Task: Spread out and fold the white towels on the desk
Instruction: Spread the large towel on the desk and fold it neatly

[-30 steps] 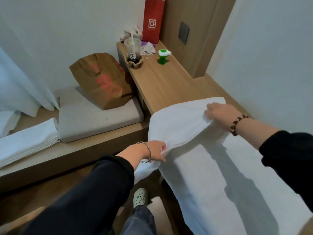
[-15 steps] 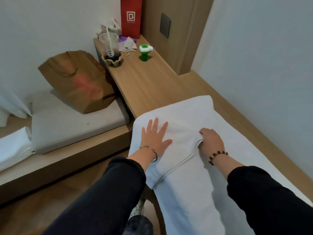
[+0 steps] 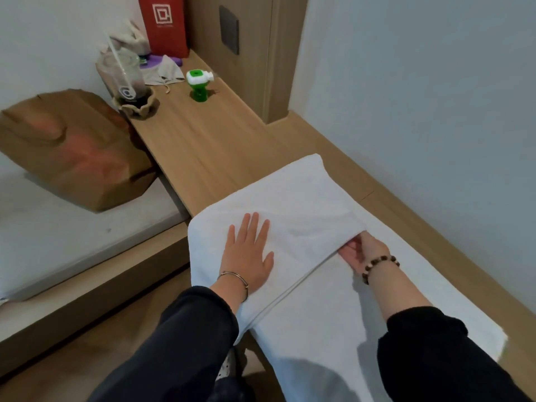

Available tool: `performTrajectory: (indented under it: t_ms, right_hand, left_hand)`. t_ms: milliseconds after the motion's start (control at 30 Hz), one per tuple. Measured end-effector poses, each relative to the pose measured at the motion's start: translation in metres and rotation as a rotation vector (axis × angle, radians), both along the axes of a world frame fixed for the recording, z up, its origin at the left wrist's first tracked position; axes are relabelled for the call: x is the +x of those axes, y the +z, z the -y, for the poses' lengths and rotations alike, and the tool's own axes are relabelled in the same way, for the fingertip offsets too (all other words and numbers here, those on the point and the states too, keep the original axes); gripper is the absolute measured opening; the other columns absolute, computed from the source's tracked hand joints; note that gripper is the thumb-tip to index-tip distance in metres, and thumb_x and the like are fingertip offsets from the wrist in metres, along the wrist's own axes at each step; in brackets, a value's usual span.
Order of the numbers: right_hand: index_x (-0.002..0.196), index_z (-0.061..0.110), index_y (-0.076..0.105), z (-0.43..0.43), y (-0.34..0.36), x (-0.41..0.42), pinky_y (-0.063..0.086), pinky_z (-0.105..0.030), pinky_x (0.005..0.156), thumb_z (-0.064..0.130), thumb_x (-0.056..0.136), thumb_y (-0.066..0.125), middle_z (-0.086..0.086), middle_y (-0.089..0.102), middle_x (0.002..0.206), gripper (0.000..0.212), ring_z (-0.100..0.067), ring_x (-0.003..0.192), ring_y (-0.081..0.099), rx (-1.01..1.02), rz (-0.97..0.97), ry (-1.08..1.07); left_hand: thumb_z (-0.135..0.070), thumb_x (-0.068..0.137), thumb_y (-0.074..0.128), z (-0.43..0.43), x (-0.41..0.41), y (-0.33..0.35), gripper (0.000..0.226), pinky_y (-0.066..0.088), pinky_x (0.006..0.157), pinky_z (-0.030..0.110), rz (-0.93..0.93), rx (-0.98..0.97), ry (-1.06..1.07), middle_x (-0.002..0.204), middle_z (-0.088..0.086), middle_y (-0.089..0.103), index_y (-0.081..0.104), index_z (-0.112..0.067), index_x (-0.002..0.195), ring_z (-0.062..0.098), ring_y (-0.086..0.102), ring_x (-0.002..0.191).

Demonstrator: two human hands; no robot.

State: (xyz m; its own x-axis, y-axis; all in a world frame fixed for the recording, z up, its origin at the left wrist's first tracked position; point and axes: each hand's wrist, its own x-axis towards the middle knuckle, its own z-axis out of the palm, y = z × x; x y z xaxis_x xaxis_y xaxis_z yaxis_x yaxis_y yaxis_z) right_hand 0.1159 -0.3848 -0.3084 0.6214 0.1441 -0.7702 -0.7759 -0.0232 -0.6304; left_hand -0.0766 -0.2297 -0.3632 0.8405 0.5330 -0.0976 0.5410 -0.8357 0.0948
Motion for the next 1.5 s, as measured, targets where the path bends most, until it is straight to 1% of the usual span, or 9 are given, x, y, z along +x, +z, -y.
performTrajectory:
  t_ms: [233,400,533,733,933,1100,1233,1400,1500]
  right_hand:
    - [0.113,0.005,0.06,-0.015,0.025,0.003,0.04,-0.048,0.102,0.042,0.089,0.052,-0.017,0.065,0.116,0.045,-0.037,0.11,0.059,0.579,-0.203,-0.161]
    - [0.072,0.019,0.06,-0.037,0.024,0.022,0.042,-0.013,0.051,-0.002,0.08,0.053,0.013,0.06,0.062,0.024,-0.008,0.061,0.058,-0.069,0.544,-0.146]
    - [0.12,0.02,0.05,-0.029,-0.012,0.031,0.041,-0.026,0.087,-0.003,0.089,0.044,-0.001,0.052,0.118,0.039,-0.023,0.105,0.052,-0.438,0.5,-0.14]
    - [0.148,0.024,0.014,-0.06,-0.016,-0.008,0.016,-0.049,0.114,0.02,0.092,0.046,-0.005,0.013,0.156,0.064,-0.025,0.143,0.016,-0.951,1.36,0.652]
    - [0.152,0.023,-0.006,-0.064,-0.036,-0.034,-0.004,-0.053,0.116,0.029,0.099,0.019,-0.002,-0.016,0.158,0.058,-0.023,0.146,-0.011,-1.214,1.002,1.269]
    - [0.149,0.012,-0.001,-0.132,-0.016,-0.065,-0.002,-0.049,0.117,0.013,0.074,0.064,-0.012,-0.009,0.158,0.099,-0.03,0.145,-0.008,-1.119,1.404,1.414]
    - [0.141,0.017,0.033,-0.204,-0.003,-0.079,0.015,-0.043,0.111,0.011,0.079,0.058,-0.008,0.031,0.147,0.067,-0.026,0.137,0.021,-0.73,1.625,1.717]
    - [0.126,0.019,0.048,-0.25,0.006,-0.088,0.046,-0.028,0.077,0.015,0.083,0.06,-0.005,0.056,0.115,0.045,-0.022,0.094,0.052,-0.801,1.285,2.158]
    - [0.105,0.011,0.061,-0.258,0.011,-0.088,0.032,-0.019,0.048,0.009,0.087,0.061,-0.009,0.058,0.094,0.018,-0.019,0.074,0.046,-0.839,0.996,2.145]
  left_hand:
    - [-0.05,0.093,0.013,-0.002,0.001,0.0,0.067,-0.009,0.115,0.045,-0.006,-0.004,-0.002,0.155,0.002,-0.023,-0.019,-0.026,0.147,0.023,-0.022,0.143]
    - [-0.051,0.092,0.012,-0.002,0.001,-0.002,0.067,-0.012,0.113,0.044,0.013,0.0,0.004,0.155,0.0,-0.022,-0.019,-0.027,0.147,0.021,-0.022,0.142]
    - [-0.052,0.092,0.011,-0.003,0.002,-0.003,0.066,-0.013,0.113,0.043,0.02,-0.011,0.001,0.155,-0.002,-0.022,-0.018,-0.03,0.147,0.02,-0.022,0.143]
    - [-0.051,0.091,0.012,-0.002,0.002,-0.006,0.069,-0.012,0.114,0.043,0.029,-0.012,0.003,0.156,-0.001,-0.021,-0.016,-0.021,0.148,0.02,-0.02,0.143]
    - [-0.034,0.096,0.029,-0.005,-0.007,-0.003,0.062,-0.018,0.112,0.032,0.268,-0.143,0.003,0.155,-0.008,-0.014,0.005,-0.018,0.151,0.012,-0.016,0.144]
    - [-0.016,0.093,0.051,-0.057,-0.048,-0.005,0.053,0.022,0.115,0.039,0.733,-0.499,0.809,0.149,0.002,0.033,0.033,-0.018,0.143,0.021,0.023,0.14]
    - [-0.032,0.089,0.061,-0.104,-0.073,-0.019,0.036,0.041,0.074,0.022,0.58,-1.122,0.688,0.12,-0.004,0.053,0.043,-0.029,0.119,0.015,0.052,0.105]
    - [-0.024,0.075,0.077,-0.148,-0.08,-0.028,0.047,0.04,0.101,0.042,0.202,-1.317,0.508,0.118,-0.004,0.054,0.048,-0.029,0.111,0.018,0.049,0.112]
    - [-0.016,0.069,0.08,-0.151,-0.08,-0.032,0.057,0.037,0.104,0.042,0.003,-1.219,0.378,0.119,-0.005,0.057,0.052,-0.025,0.118,0.019,0.049,0.115]
